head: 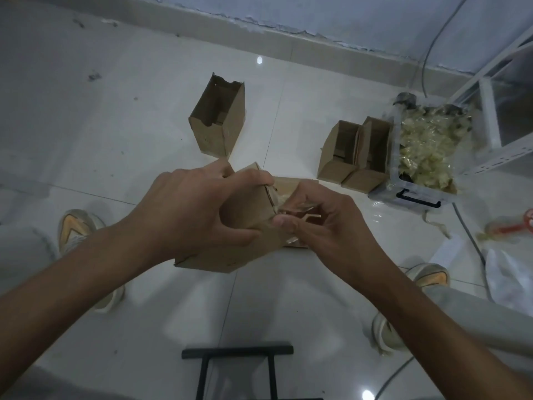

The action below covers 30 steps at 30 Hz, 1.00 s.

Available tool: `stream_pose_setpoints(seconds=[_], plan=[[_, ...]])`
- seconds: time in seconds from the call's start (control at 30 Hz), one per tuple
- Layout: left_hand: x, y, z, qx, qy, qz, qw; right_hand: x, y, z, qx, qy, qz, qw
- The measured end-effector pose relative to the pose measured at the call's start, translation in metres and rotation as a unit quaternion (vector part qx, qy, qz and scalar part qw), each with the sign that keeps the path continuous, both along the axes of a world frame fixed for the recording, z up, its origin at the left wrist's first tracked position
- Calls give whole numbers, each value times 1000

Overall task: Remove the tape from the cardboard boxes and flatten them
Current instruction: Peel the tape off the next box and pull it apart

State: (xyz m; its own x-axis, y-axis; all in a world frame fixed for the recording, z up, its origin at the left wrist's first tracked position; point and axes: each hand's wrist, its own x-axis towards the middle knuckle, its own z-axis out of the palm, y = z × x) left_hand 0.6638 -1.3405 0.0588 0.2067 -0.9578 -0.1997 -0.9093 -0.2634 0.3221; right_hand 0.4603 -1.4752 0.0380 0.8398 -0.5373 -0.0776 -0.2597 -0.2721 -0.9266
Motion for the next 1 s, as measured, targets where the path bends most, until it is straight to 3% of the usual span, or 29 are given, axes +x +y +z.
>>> stream_pose_setpoints(seconds=[0.13,0.3,0.43,0.63,0.73,0.87,1.0], plan=[[2,4,1,-19,30,5,999,-3,-1,3,-16,-31,10,999],[-2,8,4,-27,49,30,998,-5,1,4,-103,-14,-30,994],[-7,6,4,-23,-13,45,999,-1,3,1,-193,1,-52,980],[-14,0,11,-24,-122,23,992,6,4,9,-193,18,-18,981],[-16,-1,13,-27,-145,24,989,9,3,14,-241,53,-32,969],[-16,-4,8,-19,-183,-6,983,11,2,14,-234,80,13,969],[-15,-6,5,-6,-166,-5,986,12,2,5,-262,100,42,959]])
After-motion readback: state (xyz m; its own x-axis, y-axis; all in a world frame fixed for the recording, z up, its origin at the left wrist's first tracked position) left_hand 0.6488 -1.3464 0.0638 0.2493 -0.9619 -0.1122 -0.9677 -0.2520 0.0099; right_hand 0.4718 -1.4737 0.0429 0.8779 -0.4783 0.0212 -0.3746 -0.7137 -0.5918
